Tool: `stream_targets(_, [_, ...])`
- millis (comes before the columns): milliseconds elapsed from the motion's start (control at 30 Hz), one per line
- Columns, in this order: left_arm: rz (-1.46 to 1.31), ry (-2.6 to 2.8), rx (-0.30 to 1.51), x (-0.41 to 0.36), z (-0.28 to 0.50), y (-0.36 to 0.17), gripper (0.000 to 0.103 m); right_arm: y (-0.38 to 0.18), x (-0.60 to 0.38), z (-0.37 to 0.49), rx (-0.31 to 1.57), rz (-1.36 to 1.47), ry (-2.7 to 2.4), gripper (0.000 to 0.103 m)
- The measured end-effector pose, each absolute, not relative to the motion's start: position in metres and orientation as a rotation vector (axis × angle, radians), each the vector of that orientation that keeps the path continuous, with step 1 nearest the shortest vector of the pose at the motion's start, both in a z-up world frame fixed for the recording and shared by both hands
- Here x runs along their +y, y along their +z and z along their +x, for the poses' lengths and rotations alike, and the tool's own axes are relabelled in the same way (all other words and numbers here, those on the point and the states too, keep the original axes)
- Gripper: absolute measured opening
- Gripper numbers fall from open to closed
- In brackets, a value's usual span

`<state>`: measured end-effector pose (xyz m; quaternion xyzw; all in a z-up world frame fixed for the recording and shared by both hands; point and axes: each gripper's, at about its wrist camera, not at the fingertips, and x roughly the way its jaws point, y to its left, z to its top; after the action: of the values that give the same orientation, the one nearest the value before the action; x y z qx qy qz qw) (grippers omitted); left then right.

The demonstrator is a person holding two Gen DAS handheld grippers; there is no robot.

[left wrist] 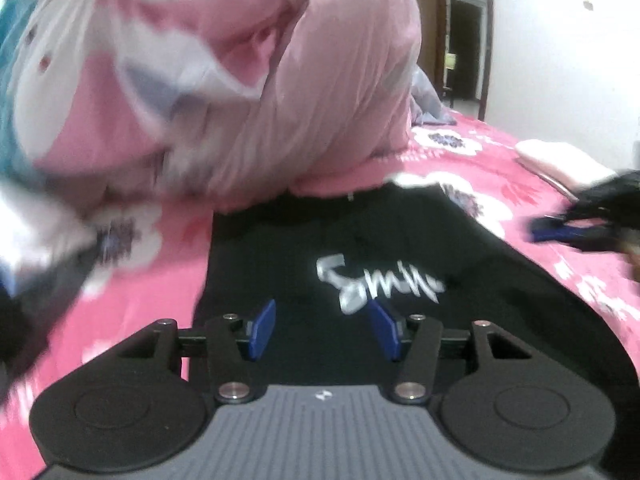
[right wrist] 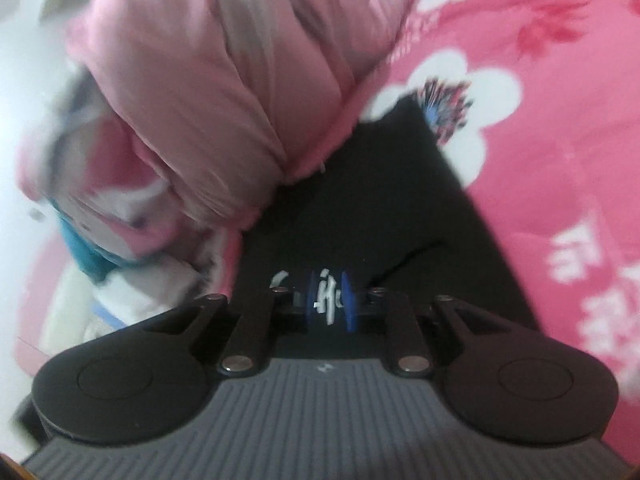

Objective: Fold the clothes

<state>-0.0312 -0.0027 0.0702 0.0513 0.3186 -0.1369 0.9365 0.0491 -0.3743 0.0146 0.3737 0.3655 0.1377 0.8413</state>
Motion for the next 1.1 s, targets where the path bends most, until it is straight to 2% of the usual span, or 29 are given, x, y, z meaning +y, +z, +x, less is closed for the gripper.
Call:
stream_targets(133, [0.028, -0.258, 0.671, 0.018, -0.075, 0.044, 0.054, -0.017, -0.350, 0.079, 0.808, 0.717, 0.180, 0.014])
stream_targets(267, [0.080, -0.227, 0.636, 0.030, -0.108, 0.019, 0.054, -0.037, -0.333, 0.085, 0.818, 0.638, 0.119, 0.013])
stream_targets(567, [0.065, -0.245, 0.645, 0.046, -0.120, -0.007, 0.054, 0.006, -0.304, 0.069, 0.707, 0.462, 0.113, 0.014])
stream_targets(767, [0.062, -0.278, 0.644, 0.041, -0.121, -0.013, 0.054, -0.017, -0.277, 0.079, 0.773, 0.332, 0.117, 0.011])
stream_targets(933, [0.044, -0.258, 0.664, 0.042, -0.116, -0.017, 0.054, -0.020, -0.256, 0.053, 0.777, 0.229, 0.178, 0.011])
stream_targets(1100, [0.041, -0.252, 0.669, 0.043, -0.116, -0.020, 0.054, -0.007, -0.255, 0.029, 0.751, 0.288, 0.213, 0.012])
